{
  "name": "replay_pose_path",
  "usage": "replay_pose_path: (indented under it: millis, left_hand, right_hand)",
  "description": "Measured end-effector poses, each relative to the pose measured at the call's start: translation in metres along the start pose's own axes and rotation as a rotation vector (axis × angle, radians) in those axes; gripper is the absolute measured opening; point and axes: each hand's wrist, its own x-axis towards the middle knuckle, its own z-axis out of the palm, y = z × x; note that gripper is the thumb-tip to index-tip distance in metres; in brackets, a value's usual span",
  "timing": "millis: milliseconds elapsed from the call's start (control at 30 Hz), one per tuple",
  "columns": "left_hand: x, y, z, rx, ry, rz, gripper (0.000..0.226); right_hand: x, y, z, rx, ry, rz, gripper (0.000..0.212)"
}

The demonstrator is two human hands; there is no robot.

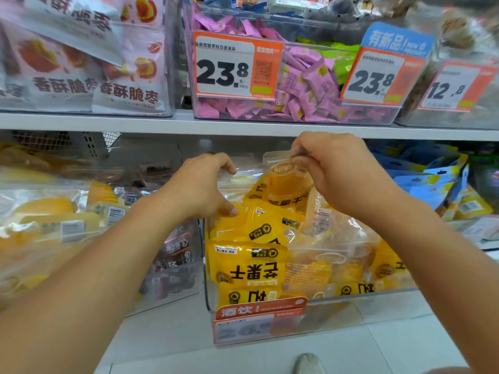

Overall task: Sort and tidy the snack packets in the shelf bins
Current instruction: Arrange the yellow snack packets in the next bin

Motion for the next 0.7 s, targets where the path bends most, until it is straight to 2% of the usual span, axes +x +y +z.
replay_pose_path:
  millis: [167,267,433,533,567,600,633,700]
  left_hand:
    - [0.002,-0.004,0.002,-0.031,0.032,0.029,0.076]
    - [0.003,-0.014,0.0,-0.171,0.056,0.158,0.055]
    - [-0.006,-0.021,-0.003,-0.268,0.045,0.321,0.034]
    - [-0.008,-0.02,-0.004,-0.255,0.01,0.402,0.019]
    - [-0.009,-0.021,-0.003,-0.234,0.011,0.408,0.028]
    - [-0.008,-0.022,-0.002,-0.235,-0.002,0.391,0.039]
    - [-0.012,-0.021,-0.003,-0.265,-0.04,0.331,0.042]
    - [-0.01,-0.025,-0.002,-0.397,-0.125,0.223,0.033]
  right_hand:
    - [-0.004,-0.017,-0.01,0.106,0.139,-0.09,0.019]
    - [-0.002,-0.024,-0.016,0.145,0.217,-0.13,0.019]
    - [0.002,-0.01,0.01,0.28,0.181,0.002,0.014]
    - [0.005,0.007,0.018,0.192,0.137,0.079,0.012]
    - [0.006,0.008,0.02,0.153,0.098,0.089,0.013]
    - [0.006,0.008,0.021,0.124,0.058,0.086,0.012]
    - [0.005,0.005,0.022,0.11,0.021,0.072,0.012]
    - [0.003,-0.01,0.028,0.117,-0.048,0.035,0.011]
